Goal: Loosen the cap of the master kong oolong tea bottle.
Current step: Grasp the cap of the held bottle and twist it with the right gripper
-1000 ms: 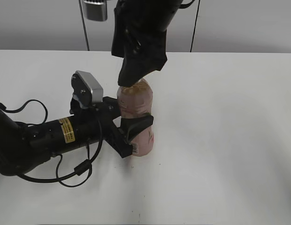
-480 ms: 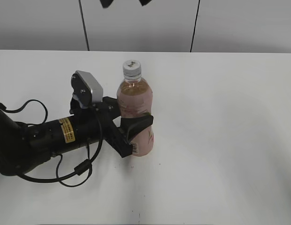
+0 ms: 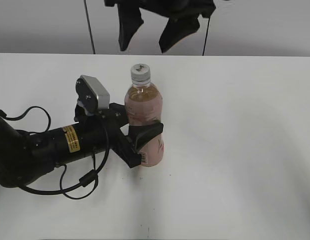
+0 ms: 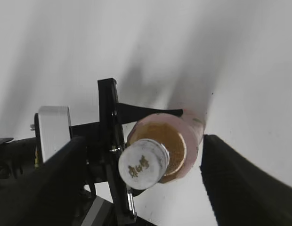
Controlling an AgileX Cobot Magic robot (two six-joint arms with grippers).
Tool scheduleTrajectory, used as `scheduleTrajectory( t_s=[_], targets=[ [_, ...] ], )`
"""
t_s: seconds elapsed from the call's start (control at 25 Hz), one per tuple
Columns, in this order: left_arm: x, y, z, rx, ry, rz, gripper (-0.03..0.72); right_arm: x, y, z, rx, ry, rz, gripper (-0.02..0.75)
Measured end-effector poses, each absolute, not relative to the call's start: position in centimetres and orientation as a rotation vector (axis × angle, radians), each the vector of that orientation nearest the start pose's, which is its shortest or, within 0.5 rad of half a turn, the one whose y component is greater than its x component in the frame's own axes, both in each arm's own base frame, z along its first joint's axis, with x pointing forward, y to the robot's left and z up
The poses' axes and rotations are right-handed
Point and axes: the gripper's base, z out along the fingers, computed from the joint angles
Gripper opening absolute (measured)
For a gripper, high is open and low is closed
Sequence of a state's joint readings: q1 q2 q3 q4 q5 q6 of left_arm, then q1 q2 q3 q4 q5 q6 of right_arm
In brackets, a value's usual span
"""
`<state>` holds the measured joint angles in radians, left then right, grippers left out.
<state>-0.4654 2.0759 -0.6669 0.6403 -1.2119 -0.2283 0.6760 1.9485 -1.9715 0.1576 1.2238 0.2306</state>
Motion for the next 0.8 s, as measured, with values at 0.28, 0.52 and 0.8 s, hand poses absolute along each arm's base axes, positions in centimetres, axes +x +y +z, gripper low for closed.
scheduleTrajectory(
  t_s=[0.28,0.52,0.8],
  targets=[
    [27.0,-19.2,10.0,0.854,1.587,-0.835,0.382,32.3,28.9,31.9,-0.601,2.767,0.507,0.568],
    [27.0,-19.2,10.0,0.854,1.587,-0.835,0.382,31.8,29.3,31.0,-0.624,2.793,0.489,0.568],
    [27.0,-19.2,10.0,0.854,1.587,-0.835,0.382,31.9,29.2,30.9,-0.626,2.789,0.471,0.496]
  ],
)
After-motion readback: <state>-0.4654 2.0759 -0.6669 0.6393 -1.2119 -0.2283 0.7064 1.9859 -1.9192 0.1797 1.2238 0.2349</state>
